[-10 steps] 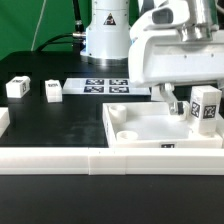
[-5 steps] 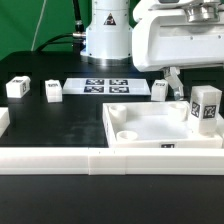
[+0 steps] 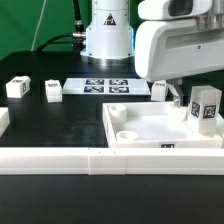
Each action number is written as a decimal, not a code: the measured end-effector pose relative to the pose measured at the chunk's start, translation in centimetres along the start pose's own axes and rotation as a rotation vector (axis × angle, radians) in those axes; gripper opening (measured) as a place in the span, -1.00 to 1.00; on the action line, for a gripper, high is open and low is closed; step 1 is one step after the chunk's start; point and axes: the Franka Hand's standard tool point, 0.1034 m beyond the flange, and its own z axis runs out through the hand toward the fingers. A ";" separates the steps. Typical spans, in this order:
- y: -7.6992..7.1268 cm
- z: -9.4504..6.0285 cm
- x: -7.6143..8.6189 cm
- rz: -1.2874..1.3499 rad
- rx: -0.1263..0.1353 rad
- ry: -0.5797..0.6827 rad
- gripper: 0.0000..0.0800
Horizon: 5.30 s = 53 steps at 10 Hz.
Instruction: Assemble one leg
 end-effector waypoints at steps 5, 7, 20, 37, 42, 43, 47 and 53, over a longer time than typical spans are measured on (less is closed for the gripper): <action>0.1 0.1 0.5 0.001 0.003 -0.017 -0.02; 0.2 0.1 0.5 0.002 0.003 -0.017 -0.27; 0.0 0.3 0.7 1.304 0.004 0.064 -0.27; -0.4 0.6 0.8 0.314 -0.043 0.044 0.62; 0.4 0.8 0.5 0.065 -0.054 0.032 0.38; 0.4 0.8 0.5 0.065 -0.054 0.032 0.04; 0.4 0.8 0.5 0.097 -0.053 0.033 -0.27; 0.1 1.2 0.3 0.774 -0.006 0.063 -0.27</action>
Offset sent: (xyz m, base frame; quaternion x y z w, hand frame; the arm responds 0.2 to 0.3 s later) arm 0.0000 0.0000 0.0000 0.0000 0.0000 0.0000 1.0000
